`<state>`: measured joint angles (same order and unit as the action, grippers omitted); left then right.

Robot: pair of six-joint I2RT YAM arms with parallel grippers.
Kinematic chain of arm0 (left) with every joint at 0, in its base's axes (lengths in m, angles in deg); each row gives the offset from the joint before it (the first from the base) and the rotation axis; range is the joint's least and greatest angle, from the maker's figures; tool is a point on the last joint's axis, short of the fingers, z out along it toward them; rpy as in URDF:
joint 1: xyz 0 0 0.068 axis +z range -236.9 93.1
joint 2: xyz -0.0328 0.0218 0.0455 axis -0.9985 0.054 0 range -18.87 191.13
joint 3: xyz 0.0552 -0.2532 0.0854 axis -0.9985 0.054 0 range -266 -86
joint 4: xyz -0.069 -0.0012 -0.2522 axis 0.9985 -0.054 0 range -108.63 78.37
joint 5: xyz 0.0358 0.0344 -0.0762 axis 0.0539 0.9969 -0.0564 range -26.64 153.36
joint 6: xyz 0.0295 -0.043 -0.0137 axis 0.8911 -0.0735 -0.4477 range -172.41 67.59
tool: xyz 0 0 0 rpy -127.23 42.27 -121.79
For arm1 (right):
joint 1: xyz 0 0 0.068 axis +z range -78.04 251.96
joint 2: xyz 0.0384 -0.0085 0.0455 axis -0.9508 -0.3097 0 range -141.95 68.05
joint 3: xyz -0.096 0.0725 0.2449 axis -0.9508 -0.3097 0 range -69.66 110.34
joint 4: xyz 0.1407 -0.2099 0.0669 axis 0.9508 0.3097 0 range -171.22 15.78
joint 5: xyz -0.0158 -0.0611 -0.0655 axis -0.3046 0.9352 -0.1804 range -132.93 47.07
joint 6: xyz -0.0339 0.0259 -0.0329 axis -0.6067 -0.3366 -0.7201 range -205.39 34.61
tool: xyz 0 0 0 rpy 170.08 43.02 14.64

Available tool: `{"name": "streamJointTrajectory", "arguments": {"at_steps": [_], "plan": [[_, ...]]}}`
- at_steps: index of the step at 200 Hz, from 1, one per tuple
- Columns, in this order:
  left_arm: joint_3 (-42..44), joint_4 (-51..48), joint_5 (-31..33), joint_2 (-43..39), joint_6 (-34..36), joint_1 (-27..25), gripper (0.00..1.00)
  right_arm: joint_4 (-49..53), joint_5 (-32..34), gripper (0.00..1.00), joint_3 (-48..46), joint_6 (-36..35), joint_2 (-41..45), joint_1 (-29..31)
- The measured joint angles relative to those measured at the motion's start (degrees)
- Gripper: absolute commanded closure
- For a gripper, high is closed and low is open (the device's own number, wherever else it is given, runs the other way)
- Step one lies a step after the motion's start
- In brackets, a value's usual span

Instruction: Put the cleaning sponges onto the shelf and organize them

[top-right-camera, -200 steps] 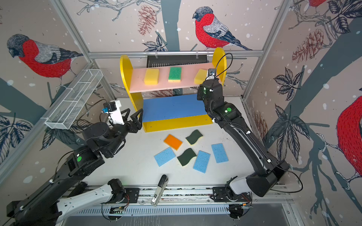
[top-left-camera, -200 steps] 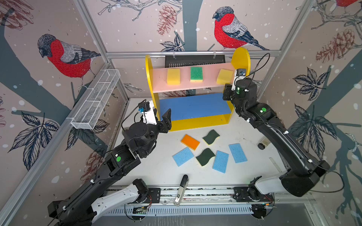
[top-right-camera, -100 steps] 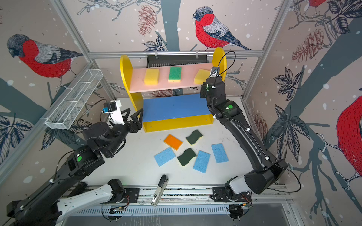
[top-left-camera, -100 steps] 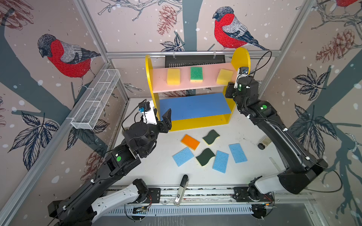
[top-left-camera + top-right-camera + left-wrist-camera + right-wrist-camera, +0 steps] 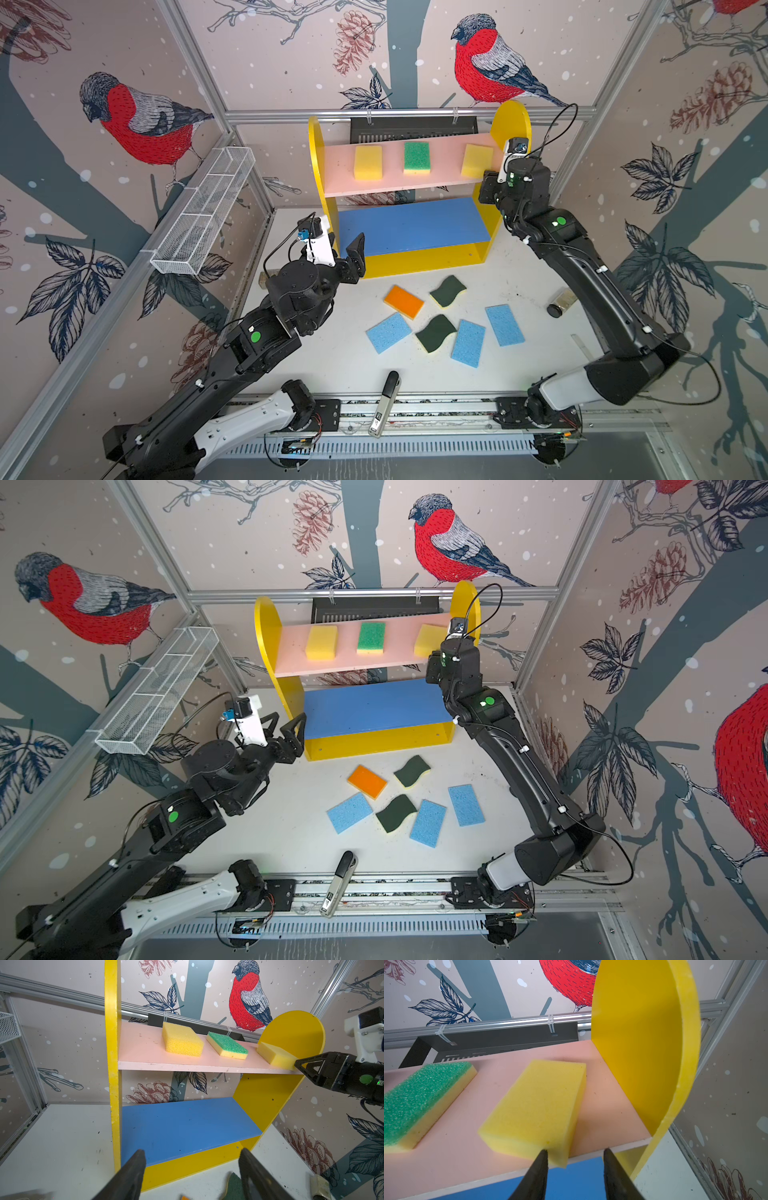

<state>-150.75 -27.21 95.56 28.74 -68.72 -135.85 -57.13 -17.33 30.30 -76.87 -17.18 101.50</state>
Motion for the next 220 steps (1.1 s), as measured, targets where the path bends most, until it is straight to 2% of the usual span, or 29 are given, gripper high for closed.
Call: {"name": "streamJointTrajectory", "arguments": {"at_steps": [220], "plan": [[1.88,0.31,0.85,-0.52,-0.48,0.04,0.29,0.24,-0.79,0.52,6.23,-0.70,-5.11,-3.37]]}}
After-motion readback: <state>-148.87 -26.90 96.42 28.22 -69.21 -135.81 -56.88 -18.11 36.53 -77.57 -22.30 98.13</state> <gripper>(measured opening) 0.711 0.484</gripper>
